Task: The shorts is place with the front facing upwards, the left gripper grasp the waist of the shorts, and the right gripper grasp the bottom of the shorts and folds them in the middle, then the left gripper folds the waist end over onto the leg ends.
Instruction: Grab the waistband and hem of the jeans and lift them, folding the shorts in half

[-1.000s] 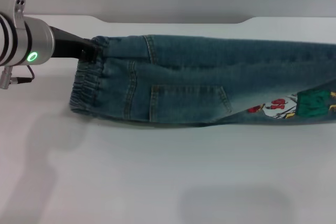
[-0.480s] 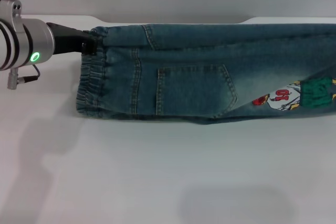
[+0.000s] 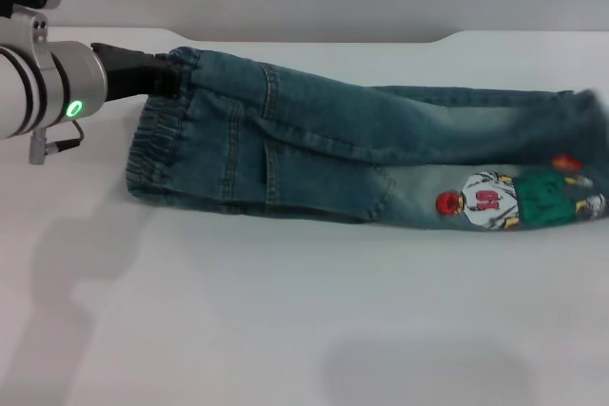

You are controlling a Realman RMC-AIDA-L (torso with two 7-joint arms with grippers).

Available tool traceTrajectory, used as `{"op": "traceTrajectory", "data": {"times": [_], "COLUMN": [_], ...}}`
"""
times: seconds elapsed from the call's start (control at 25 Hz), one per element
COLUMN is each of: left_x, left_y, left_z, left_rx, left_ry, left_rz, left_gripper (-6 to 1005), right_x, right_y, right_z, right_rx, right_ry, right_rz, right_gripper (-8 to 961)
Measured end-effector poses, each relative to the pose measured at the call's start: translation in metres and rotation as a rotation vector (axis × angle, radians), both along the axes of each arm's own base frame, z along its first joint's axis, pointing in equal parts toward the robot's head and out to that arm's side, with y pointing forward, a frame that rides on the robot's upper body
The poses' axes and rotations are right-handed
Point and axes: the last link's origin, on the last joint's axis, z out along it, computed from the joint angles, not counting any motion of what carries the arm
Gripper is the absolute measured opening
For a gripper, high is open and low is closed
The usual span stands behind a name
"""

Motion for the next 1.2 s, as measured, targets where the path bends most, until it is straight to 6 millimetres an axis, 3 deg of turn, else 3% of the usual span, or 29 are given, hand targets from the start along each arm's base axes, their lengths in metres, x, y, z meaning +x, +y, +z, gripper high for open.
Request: {"op": "traceTrajectory", "data": {"times": [0.2,0.4,0.56,0.72,0.88,0.96,1.2], "left_x": [-0.012,-0.014,-0.011,-0.012,-0.007,-0.008,-0.014], "left_y": [0.006,0.004,0.005,0.007,0.002,-0.001,-0.004], "left_z": [-0.009,-0.007,-0.008,-0.012,-0.018,-0.016,-0.017], "left_rx": [0.1,0.171,0.172,0.163,0.232,0.259,0.269], "left_ry": [-0.039,-0.057,-0.058,-0.051,-0.059,-0.066,-0.069], "left_rz": [-0.03,-0.072,-0.082,-0.084,-0.168,-0.181,-0.169], "left_gripper": [84,82,215,427,621,687,790], "right_x": [0.017,0.023,0.021,0.019,0.01,0.01,0.022], "right_y": [0.006,0.001,-0.002,-0.008,-0.026,-0.028,-0.03], "right_z": [-0.013,-0.013,-0.016,-0.021,-0.021,-0.019,-0.023], "right_rx": [0.031,0.072,0.054,0.041,0.129,0.16,0.244], "right_ry": [-0.012,0.045,0.055,0.09,0.112,0.117,0.003], "right_rz": [0.024,0.058,0.069,0.113,0.335,0.364,0.401], "right_gripper": [-4,20,145,311,520,639,661]}}
